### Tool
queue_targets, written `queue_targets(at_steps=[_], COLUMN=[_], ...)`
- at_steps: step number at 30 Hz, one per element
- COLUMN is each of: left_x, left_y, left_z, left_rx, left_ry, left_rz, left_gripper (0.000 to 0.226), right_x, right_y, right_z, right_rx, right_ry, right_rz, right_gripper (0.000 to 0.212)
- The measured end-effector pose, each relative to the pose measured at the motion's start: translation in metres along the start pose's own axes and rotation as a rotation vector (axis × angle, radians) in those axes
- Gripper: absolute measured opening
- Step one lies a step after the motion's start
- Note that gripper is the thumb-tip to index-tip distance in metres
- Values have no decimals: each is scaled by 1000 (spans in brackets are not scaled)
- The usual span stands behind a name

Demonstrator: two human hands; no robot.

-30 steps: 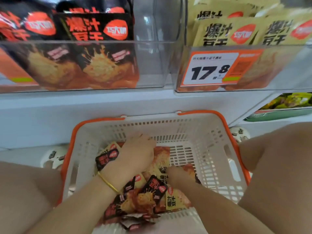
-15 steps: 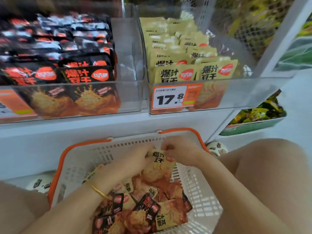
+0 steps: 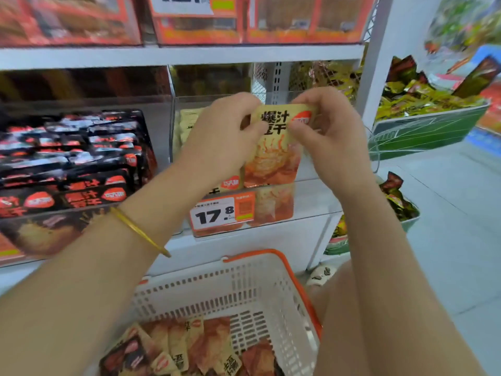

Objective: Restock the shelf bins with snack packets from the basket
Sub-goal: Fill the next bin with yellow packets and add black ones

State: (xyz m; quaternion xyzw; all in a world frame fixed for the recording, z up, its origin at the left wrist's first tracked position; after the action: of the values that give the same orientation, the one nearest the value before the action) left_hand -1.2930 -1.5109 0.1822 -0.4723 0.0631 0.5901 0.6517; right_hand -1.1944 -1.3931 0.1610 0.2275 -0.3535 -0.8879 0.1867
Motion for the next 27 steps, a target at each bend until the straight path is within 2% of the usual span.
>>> queue_targets(at_steps=[3,6,9,13,17,19,22,25,27], left_x=[8,18,27,31,34,36,42,43,43], left_y=[6,14,24,27,29,31,37,38,35], left_z=[7,5,-1,-4,-10,-14,-19,-22,-23], left_rx=[1,-28,-47,-5,33,30,11,25,28], left_ry=[-42,-5,46,55,-31,-42,15,9,16], left_rz=[-5,2,147,344,333,381,457,464,475], left_gripper=[19,19,21,15,8,11,12,10,15], right_x=[-2,2,5,4,8,10,14,13,14], right_y=[-6,-15,-28,-37,-41,-45,-55,-52,-49], right_z=[9,5,-2,-5,-9,-12,-22,-28,-29], right_rx=[-34,-21,35,57,79,97,138,165,209], right_ry=[-23,38,95,69,133,178,250,113,61], right_rz=[-85,-159,-198,-202,-239,-280,-347,-250,-232], right_gripper=[22,22,14,7,7,4,10,19,33])
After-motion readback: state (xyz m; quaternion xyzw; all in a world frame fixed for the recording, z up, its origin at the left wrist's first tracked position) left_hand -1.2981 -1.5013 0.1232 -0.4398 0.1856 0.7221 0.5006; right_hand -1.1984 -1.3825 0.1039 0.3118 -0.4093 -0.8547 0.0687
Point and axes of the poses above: each hand's wrist, its own z-axis towards the middle knuckle, its own x-axis out of the palm, y = z × x, the point moved 2 cm from there along z, towards the middle knuckle, and after that the axes turned 2 degrees about -y, right-handed, at the moved point
